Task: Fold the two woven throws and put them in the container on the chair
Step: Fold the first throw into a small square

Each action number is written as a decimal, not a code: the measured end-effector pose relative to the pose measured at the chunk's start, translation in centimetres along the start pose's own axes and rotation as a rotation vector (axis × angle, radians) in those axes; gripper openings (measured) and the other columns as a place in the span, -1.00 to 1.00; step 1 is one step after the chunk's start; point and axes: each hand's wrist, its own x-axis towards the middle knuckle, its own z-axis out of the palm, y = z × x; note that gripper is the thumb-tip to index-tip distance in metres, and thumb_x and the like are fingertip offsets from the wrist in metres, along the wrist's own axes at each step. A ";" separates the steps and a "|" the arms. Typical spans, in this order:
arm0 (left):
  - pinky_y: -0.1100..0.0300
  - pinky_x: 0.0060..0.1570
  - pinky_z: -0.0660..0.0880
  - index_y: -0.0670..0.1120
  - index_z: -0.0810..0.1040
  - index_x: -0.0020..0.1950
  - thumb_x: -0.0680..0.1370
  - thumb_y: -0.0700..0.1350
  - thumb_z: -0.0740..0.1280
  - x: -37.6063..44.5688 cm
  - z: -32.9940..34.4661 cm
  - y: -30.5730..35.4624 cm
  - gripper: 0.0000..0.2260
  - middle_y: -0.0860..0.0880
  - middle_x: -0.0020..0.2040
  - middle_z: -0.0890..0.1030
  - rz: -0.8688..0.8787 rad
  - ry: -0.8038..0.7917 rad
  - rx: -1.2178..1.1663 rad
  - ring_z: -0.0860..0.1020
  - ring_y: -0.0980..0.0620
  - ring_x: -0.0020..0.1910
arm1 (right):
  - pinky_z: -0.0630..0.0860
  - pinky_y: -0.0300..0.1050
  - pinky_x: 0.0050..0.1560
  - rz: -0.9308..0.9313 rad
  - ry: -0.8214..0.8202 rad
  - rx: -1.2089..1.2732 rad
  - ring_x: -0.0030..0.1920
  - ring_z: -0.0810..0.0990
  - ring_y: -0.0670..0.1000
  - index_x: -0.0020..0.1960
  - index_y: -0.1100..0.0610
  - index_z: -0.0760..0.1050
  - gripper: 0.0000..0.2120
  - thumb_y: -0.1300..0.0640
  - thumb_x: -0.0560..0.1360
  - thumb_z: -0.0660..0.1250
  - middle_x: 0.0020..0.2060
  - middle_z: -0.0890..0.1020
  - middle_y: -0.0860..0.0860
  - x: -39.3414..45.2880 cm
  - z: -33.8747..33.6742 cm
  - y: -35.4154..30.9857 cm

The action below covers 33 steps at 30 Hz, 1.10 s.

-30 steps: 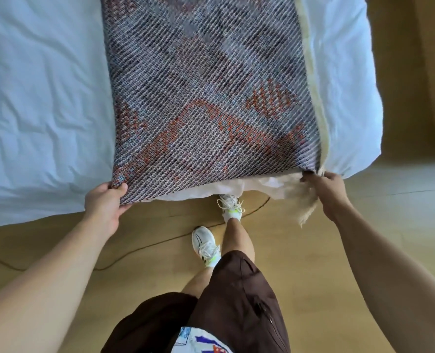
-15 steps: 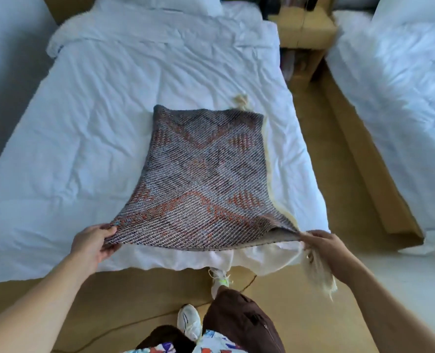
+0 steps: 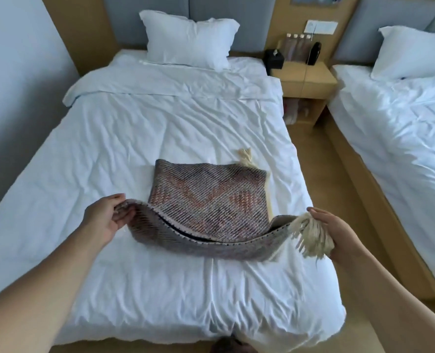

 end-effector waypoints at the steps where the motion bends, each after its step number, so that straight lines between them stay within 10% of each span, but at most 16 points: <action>1: 0.00 -0.02 0.60 -0.18 0.54 -0.05 0.61 -0.29 0.31 1.4 1.5 0.8 -0.94 -0.17 -0.15 0.58 -0.006 0.006 -0.020 0.62 -0.08 -0.18 | 0.66 -0.02 -0.24 0.039 -0.024 0.022 -0.20 0.70 0.15 0.19 0.29 0.58 -0.73 0.16 0.56 0.39 -0.08 0.68 0.22 2.0 0.5 -1.2; 9: 0.00 0.04 0.58 -0.24 0.51 -0.02 0.64 -0.28 0.28 15.5 13.0 4.2 -0.94 -0.22 -0.10 0.58 -0.070 0.126 -0.017 0.63 -0.07 -0.16 | 0.66 -0.08 -0.41 0.233 -0.036 0.077 -0.44 0.68 0.04 -0.12 0.24 0.55 -0.76 0.14 0.64 0.25 -0.40 0.68 0.10 20.0 5.6 -8.2; 16: 0.03 0.05 0.65 -0.20 0.53 -0.02 0.65 -0.27 0.25 29.1 19.7 1.9 -0.91 -0.18 -0.07 0.62 -0.086 0.225 0.062 0.66 -0.04 -0.14 | 0.68 -0.05 -0.14 0.318 -0.026 0.101 -0.18 0.70 0.06 0.28 0.33 0.52 -0.68 0.15 0.61 0.25 -0.12 0.69 0.14 36.4 9.6 -6.8; 20: 0.11 0.21 0.56 -0.10 0.38 0.48 0.63 -0.21 0.31 32.9 19.9 -1.2 -0.59 -0.11 0.29 0.55 -0.048 0.188 0.124 0.57 -0.01 0.20 | 0.68 0.05 -0.04 0.329 -0.050 0.221 0.01 0.72 0.12 0.26 0.29 0.50 -0.62 0.00 0.62 0.27 0.03 0.70 0.18 39.7 9.5 -4.2; 24: 0.05 0.34 0.41 0.02 0.36 0.50 0.56 -0.01 0.40 31.6 21.4 -4.2 -0.48 -0.03 0.41 0.48 0.230 0.274 0.745 0.48 -0.03 0.32 | 0.67 0.07 -0.06 0.253 -0.069 0.332 -0.02 0.71 0.22 0.13 0.27 0.51 -0.64 0.02 0.47 0.32 0.10 0.65 0.29 41.0 8.3 -3.6; 26: -0.03 0.37 0.39 -0.03 0.44 0.44 0.58 0.00 0.37 30.1 23.6 -5.9 -0.57 -0.06 0.40 0.49 0.446 0.215 1.017 0.43 -0.08 0.38 | 0.59 -0.11 -0.23 0.244 0.161 0.207 -0.25 0.60 0.13 0.04 0.18 0.47 -0.80 0.05 0.56 0.25 -0.09 0.61 0.21 41.9 8.0 -2.3; 29: 0.06 0.31 0.34 -0.06 0.54 0.34 0.58 -0.04 0.38 28.3 28.1 -8.8 -0.66 -0.09 0.33 0.53 0.571 -0.002 1.133 0.39 -0.10 0.37 | 0.46 -0.08 -0.30 0.207 0.307 -0.125 -0.34 0.45 0.03 0.16 0.19 0.52 -0.49 -0.23 0.66 0.07 -0.26 0.49 0.06 41.9 8.5 0.4; 33: 0.19 0.27 0.23 -0.02 0.55 0.32 0.58 0.00 0.37 26.2 32.7 -12.6 -0.68 -0.05 0.35 0.50 0.602 -0.279 1.311 0.36 -0.04 0.37 | 0.55 0.02 -0.07 0.094 0.240 -0.505 -0.18 0.62 0.02 0.06 0.04 0.65 -0.45 -0.40 0.37 0.41 -0.20 0.67 -0.03 40.5 9.3 2.5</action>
